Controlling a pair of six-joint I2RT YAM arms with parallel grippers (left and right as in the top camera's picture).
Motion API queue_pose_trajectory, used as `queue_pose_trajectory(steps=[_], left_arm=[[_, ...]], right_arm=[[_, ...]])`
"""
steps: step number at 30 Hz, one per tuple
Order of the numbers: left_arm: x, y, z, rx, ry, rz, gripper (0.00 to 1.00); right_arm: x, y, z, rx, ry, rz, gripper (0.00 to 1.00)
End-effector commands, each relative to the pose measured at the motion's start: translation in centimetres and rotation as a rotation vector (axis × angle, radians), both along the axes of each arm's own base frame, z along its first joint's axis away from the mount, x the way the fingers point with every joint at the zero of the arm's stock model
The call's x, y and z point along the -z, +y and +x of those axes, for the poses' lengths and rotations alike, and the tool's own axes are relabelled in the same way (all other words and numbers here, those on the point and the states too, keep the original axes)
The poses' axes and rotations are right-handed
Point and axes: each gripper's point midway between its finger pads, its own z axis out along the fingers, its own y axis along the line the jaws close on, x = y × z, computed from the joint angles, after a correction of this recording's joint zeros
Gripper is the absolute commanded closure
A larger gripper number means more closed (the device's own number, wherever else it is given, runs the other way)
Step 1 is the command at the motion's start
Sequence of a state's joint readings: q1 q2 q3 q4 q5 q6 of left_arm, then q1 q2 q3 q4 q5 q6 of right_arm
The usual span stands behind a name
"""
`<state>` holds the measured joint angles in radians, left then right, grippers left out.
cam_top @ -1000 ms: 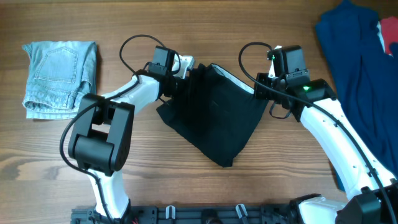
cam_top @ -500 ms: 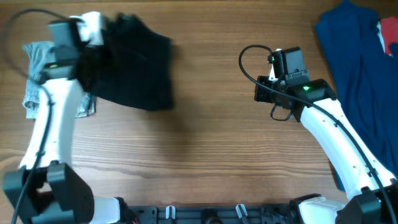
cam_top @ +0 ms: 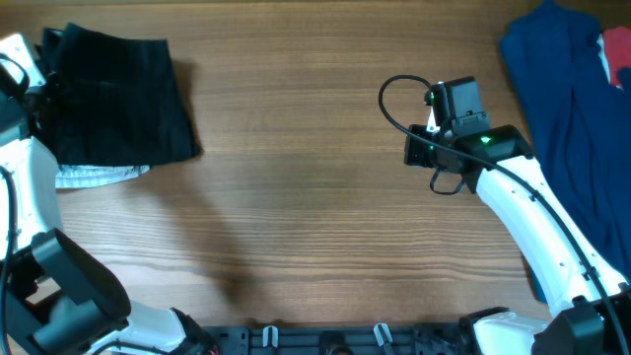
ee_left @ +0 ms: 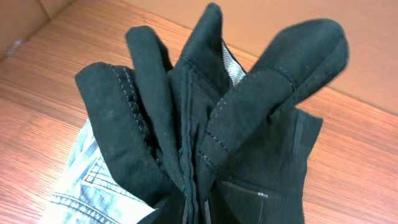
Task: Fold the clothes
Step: 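Carry the folded black bundle left with the left gripper onto the jeans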
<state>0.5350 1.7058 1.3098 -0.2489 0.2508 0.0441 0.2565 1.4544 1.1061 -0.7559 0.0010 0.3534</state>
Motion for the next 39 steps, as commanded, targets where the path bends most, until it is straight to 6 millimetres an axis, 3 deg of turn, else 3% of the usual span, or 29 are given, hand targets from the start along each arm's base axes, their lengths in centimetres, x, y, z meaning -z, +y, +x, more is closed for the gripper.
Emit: queue_pose_trajectory(steps=[1, 12, 14, 15, 16, 17, 18, 20, 23, 26, 28, 30, 32, 33, 35, 37, 39], left_arm=[[0.0, 2.4, 0.3, -0.033, -0.016, 0.053, 0.96], [3.6, 8.7, -0.5, -0.201, -0.026, 0.020, 0.95], [4.9, 10.4, -1.4, -0.257, -0.011, 0.006, 0.78], [6.2, 11.8, -2.3, -0.325, 0.010, -0.014, 0.60], [7.1, 12.7, -3.0, -0.379, 0.022, -0.039, 0.32], [7.8, 13.3, -3.7, -0.424, 0.029, -0.069, 0.13], [8.2, 14.0, -4.5, -0.474, 0.024, -0.110, 0.01], [7.2, 15.1, -5.7, -0.541, -0.013, -0.156, 0.00], [3.9, 14.4, -5.6, -0.510, -0.067, -0.144, 0.00], [-0.4, 11.1, -4.0, -0.403, -0.136, -0.141, 0.00], [-2.7, 7.0, -2.4, -0.291, -0.134, -0.089, 0.00], [-3.6, 2.5, -0.8, -0.181, -0.108, -0.054, 0.00], [-3.2, -4.7, 0.9, -0.039, -0.051, -0.079, 0.00], [-2.7, -7.3, 1.3, 0.014, -0.022, -0.090, 0.00], [-0.7, -14.3, 1.4, 0.138, 0.087, -0.104, 0.00], [1.2, -19.4, 0.1, 0.233, 0.201, -0.112, 0.00], [2.7, -22.7, -1.8, 0.300, 0.304, -0.130, 0.00]], right_arm=[[-0.3, -0.2, 0.3, 0.008, -0.010, -0.016, 0.96], [-0.3, -0.3, 0.3, 0.023, -0.008, -0.010, 0.96], [-0.3, -0.3, 0.2, 0.023, -0.005, -0.011, 0.96], [-0.3, -0.3, 0.1, 0.023, -0.002, -0.011, 0.96], [-0.2, -0.3, 0.1, 0.023, 0.000, -0.012, 0.96], [-0.2, -0.3, 0.1, 0.023, 0.001, -0.012, 0.96], [-0.2, -0.3, 0.0, 0.023, 0.003, -0.013, 0.96], [-0.2, -0.3, 0.0, 0.023, 0.006, -0.013, 0.96], [-0.2, -0.3, 0.1, 0.050, 0.004, 0.001, 0.94], [-0.4, -0.1, 0.4, 0.090, -0.006, 0.032, 0.67], [-0.6, 0.5, 0.5, 0.093, -0.005, 0.075, 0.50], [-0.8, 0.7, 0.9, 0.086, -0.023, 0.084, 0.47], [-1.4, 0.8, 1.8, 0.047, -0.071, 0.076, 0.43], [-1.6, 0.7, 2.2, 0.048, -0.088, 0.079, 0.43], [-2.1, -0.3, 3.2, 0.071, -0.123, 0.084, 0.37], [-2.4, -1.2, 3.7, 0.055, -0.136, 0.109, 0.34], [-2.1, -1.9, 3.3, 0.028, -0.111, 0.122, 0.35]])
